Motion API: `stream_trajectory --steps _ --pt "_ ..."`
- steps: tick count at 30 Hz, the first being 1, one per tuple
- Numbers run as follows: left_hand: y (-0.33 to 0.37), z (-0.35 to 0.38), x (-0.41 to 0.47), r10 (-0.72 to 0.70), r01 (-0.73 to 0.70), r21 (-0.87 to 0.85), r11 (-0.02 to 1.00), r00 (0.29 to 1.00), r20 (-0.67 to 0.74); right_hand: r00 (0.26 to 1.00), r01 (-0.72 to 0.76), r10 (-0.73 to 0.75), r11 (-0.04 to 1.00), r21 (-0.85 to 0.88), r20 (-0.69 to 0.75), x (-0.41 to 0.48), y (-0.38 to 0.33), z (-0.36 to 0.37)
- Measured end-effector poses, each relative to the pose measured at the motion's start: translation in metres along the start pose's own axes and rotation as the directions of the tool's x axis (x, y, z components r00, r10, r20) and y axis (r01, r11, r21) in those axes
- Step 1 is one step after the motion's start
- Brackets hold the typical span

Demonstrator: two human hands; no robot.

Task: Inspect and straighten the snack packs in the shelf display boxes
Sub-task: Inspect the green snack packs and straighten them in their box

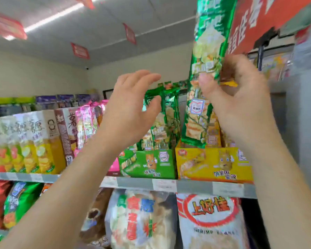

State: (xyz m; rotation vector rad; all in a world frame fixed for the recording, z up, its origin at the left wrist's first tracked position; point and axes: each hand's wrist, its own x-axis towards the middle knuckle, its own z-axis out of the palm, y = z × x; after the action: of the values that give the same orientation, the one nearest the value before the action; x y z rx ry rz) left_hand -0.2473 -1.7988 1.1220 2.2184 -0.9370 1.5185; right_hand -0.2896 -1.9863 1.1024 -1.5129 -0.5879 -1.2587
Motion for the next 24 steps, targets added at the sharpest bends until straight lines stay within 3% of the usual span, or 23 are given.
stream_trajectory --steps 5,9,16,24 --pt "-0.007 0.014 0.011 0.023 -0.080 0.205 0.975 0.964 0.265 0.987 0.030 -0.025 0.999 0.032 -0.157 0.030 0.012 0.016" --pt "-0.011 0.013 0.010 0.057 -0.091 0.129 0.988 0.968 0.244 0.984 -0.035 0.035 0.999 -0.001 -0.173 0.039 0.028 0.032" --pt "-0.005 0.003 0.009 0.073 -0.072 -0.014 0.997 0.975 0.210 0.953 -0.257 0.282 0.946 -0.198 0.111 0.020 0.060 0.056" --pt "-0.009 0.001 0.017 0.021 -0.013 -0.041 0.999 0.976 0.216 0.905 -0.157 0.296 0.899 -0.409 0.305 0.010 0.062 0.043"
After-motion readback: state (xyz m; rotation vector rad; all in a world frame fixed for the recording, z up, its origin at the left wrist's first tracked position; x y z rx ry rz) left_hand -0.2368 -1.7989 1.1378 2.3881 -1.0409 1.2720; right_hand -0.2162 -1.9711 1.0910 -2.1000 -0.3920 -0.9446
